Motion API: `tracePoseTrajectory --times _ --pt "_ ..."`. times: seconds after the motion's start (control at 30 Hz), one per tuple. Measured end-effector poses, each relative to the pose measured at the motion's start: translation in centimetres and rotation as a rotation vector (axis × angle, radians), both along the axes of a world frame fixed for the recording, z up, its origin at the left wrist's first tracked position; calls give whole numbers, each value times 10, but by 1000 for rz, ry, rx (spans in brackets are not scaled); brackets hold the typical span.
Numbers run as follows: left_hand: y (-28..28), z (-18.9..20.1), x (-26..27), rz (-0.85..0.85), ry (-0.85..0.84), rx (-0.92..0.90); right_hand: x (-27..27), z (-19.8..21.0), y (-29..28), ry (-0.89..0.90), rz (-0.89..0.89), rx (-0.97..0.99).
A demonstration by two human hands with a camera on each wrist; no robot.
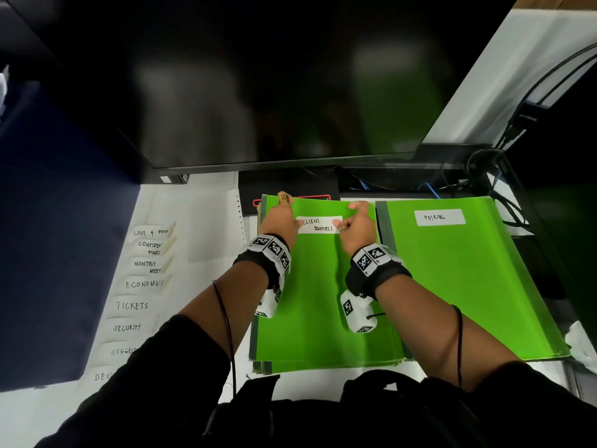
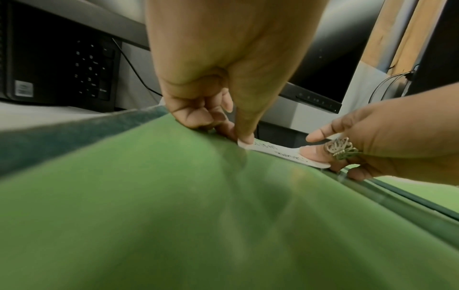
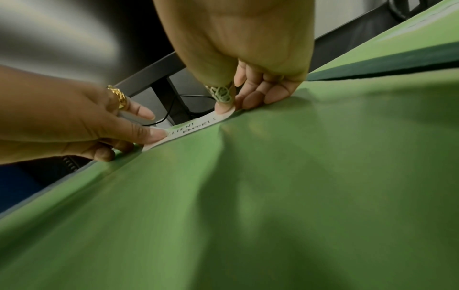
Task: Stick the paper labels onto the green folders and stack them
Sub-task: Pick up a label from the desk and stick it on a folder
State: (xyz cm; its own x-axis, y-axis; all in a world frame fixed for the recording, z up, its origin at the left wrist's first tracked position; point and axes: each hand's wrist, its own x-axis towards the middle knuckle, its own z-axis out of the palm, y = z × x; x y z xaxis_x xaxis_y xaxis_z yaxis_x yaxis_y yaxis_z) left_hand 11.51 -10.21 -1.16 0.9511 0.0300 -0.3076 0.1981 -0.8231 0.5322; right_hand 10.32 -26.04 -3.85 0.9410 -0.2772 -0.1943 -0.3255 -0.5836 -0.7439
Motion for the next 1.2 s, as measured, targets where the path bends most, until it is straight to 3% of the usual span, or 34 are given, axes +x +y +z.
tracePoseTrajectory --times 0.47,0.63,0.8,0.93,1.0,1.2 --pt "-3 3 7 -78 35 127 -2 -5 7 -7 -3 -130" --pt "7 3 7 -49 -45 88 0 -2 0 -30 -43 -160" --pt "12 10 11 -83 34 84 9 2 -13 59 -88 -106" --pt "-2 12 7 -172 80 322 16 8 -9 200 -19 -261" --pt "-4 6 8 -151 73 351 19 5 -8 234 0 -302" --pt "1 0 22 -185 167 338 22 6 -17 225 62 -189"
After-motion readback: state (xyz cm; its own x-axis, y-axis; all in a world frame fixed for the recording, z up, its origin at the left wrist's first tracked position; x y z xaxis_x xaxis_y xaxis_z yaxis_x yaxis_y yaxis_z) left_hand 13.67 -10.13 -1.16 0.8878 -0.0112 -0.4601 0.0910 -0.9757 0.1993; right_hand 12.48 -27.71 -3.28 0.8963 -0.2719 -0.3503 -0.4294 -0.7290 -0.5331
